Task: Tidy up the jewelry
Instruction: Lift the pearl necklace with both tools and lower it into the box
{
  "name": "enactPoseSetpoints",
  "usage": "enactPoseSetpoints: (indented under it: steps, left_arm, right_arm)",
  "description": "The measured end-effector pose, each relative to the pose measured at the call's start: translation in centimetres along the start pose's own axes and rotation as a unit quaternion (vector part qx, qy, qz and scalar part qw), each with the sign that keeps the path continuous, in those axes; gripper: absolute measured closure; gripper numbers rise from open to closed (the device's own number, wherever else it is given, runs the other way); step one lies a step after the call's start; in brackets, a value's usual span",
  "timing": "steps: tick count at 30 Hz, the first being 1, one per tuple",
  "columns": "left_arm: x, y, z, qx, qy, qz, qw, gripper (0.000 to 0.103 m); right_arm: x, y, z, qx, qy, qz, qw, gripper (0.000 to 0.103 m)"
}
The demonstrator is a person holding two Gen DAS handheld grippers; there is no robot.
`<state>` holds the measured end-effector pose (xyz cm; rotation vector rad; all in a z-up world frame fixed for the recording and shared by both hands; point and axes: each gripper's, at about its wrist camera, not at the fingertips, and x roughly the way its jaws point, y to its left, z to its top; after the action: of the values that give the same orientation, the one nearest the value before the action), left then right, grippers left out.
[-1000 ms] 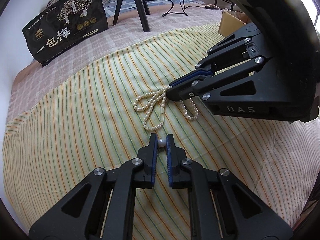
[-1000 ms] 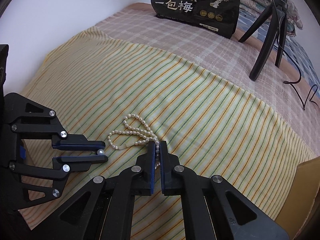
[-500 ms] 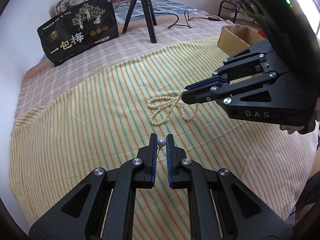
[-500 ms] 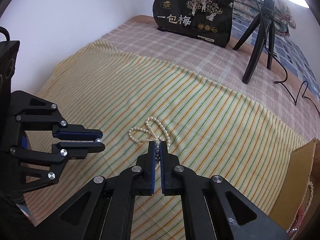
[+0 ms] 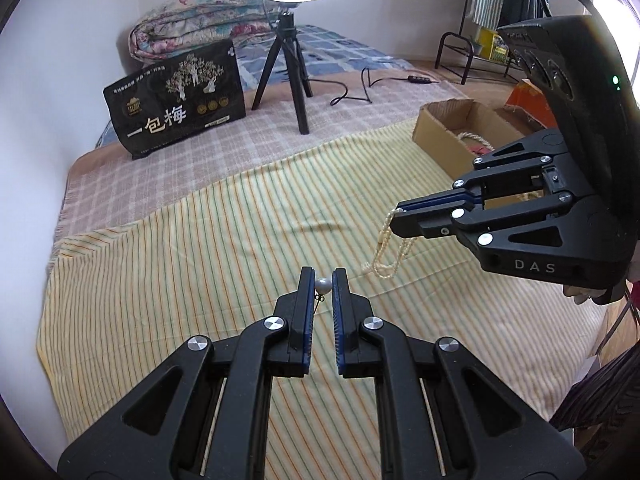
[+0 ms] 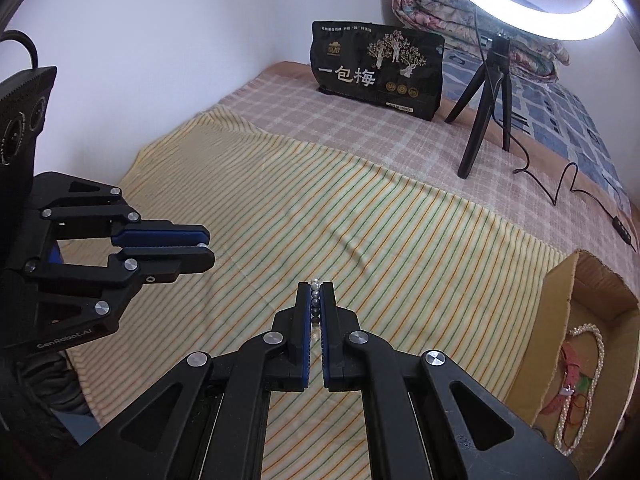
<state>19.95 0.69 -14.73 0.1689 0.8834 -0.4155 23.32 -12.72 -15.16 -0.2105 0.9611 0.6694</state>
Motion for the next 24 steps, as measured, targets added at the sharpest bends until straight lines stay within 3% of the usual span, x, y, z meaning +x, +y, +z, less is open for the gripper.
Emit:
enactPoseSetpoints:
  steps: [10,24]
  left_arm:
    - [-3.1,-3.9,0.4,0.021,-0.020,-0.017,0.9994,0.096]
    - [-3.3,-11.3,2.4,0.058,-0.037,-0.063,0.9957,0.096]
  right_arm:
    - [-6.4,0.0,-1.6,0.014,-0.029,-0.019,0.999,0.100]
    - [-14.5,-4.8,-5.6,0.065,-0.067,-0.064,0.994,0.100]
